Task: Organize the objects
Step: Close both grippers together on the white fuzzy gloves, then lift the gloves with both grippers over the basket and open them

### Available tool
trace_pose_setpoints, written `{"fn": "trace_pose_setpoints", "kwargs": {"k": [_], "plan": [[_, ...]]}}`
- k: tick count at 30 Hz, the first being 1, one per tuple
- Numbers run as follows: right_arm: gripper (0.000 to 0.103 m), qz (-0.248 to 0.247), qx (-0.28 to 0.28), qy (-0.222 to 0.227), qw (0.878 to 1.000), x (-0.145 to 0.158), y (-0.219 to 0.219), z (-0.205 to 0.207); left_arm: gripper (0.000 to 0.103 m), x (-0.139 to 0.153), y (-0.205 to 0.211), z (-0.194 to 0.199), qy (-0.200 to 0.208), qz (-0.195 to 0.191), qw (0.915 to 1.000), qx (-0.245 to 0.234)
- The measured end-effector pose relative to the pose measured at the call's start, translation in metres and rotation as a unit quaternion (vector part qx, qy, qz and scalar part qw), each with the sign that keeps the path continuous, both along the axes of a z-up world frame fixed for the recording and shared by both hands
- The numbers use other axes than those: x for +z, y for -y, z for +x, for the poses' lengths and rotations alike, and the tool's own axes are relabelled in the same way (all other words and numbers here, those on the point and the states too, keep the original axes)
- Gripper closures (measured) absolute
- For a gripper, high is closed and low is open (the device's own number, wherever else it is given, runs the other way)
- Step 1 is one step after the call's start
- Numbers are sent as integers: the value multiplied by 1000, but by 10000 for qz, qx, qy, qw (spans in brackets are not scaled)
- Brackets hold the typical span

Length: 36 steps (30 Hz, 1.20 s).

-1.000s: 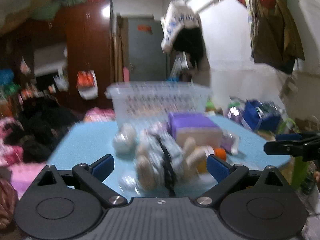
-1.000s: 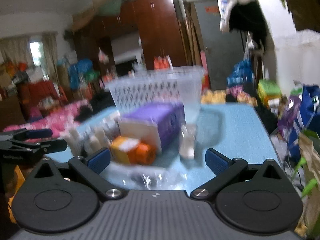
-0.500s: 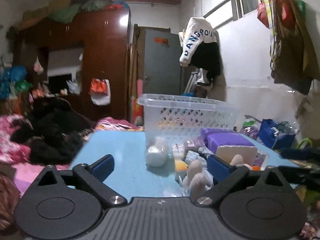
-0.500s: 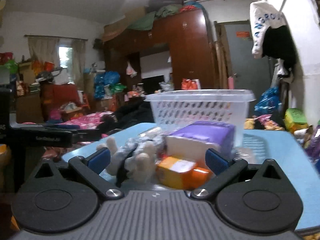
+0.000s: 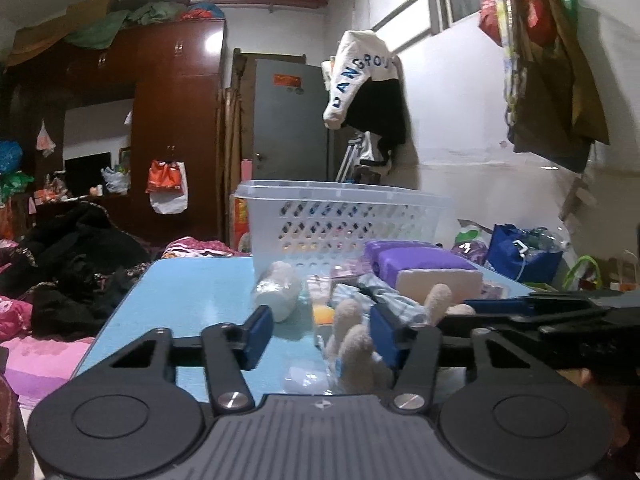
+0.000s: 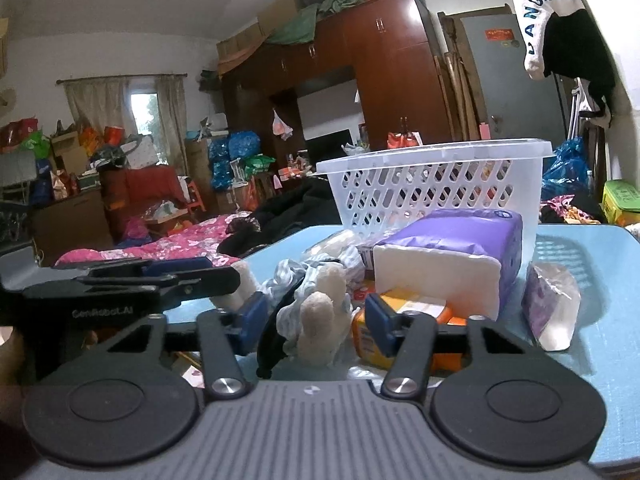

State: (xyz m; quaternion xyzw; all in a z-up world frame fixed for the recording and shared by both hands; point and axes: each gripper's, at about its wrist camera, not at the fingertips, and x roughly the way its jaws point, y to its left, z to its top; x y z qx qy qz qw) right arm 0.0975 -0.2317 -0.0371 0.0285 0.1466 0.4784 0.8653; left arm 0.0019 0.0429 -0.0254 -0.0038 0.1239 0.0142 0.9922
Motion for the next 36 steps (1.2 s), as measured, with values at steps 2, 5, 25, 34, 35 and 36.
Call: {"fn": "trace_pose_setpoints", "kwargs": {"k": [2,5,25,34,35,36], "plan": [[55,-16,-1,0,10000,1,0,0,53,-2,7,1,-44,112,9999,-37],[65,-75,41,-45,10000,-1,-3,1,67,-8,9,6,-178,98,9998,-92],[88,36,142,785,9968,60,-4,2,86,44,23,-3,571,348,9975,-226],[88,-133,-209,1366,9903,138,-35,57,85,124,30,63,1080,704,9912,-295],[88,-170,-233,1304,9910,141,-39,68,85,131,30,79,1077,733,9911,-275],[88,-207,-293,1256,9914,144,-43,79,85,134,29,93,1029,745,9916,-262]]}}
